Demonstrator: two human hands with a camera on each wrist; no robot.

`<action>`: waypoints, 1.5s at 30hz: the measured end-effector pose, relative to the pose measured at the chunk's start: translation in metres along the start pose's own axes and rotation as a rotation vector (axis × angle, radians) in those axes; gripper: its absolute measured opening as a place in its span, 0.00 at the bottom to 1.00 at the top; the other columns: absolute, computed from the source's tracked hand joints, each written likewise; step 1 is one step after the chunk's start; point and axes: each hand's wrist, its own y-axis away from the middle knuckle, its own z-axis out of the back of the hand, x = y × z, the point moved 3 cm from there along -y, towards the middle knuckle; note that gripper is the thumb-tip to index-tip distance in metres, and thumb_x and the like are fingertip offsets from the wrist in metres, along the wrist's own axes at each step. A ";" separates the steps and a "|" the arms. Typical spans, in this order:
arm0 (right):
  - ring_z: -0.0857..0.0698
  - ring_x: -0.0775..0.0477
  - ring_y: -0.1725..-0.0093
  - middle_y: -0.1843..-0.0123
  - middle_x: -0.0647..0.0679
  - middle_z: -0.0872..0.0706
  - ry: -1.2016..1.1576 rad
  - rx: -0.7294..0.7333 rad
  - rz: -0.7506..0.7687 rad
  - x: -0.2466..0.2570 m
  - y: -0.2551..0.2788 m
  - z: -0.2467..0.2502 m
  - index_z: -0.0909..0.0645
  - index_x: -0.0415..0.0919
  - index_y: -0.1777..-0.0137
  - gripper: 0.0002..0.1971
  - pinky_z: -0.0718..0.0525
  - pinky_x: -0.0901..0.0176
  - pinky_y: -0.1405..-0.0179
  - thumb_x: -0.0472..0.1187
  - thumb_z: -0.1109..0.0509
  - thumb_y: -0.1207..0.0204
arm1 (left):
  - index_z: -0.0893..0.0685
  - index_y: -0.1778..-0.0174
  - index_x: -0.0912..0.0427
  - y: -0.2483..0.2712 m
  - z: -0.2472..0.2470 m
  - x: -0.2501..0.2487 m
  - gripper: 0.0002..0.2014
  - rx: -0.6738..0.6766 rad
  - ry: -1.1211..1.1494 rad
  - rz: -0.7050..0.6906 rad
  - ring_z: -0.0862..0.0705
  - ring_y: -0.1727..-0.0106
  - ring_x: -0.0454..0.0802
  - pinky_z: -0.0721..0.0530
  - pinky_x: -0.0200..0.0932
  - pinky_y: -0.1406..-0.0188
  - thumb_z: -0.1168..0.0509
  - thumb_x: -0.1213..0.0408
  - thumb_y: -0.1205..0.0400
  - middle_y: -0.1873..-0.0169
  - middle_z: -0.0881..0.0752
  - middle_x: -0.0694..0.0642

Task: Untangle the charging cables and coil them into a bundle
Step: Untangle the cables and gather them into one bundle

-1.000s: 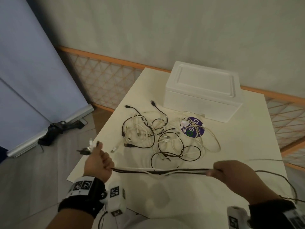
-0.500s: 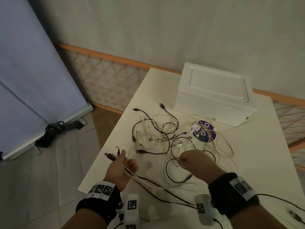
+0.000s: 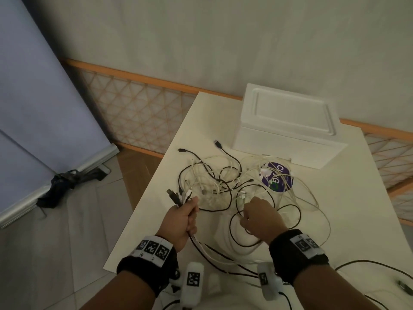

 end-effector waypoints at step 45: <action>0.17 0.51 0.53 0.53 0.54 0.14 -0.259 -0.165 0.038 -0.039 0.041 0.087 0.20 0.52 0.49 0.07 0.20 0.57 0.52 0.45 0.40 0.19 | 0.16 0.54 0.61 -0.020 -0.150 -0.026 0.10 0.305 0.106 -0.028 0.36 0.82 0.41 0.31 0.35 0.81 0.40 0.62 0.14 0.57 0.10 0.54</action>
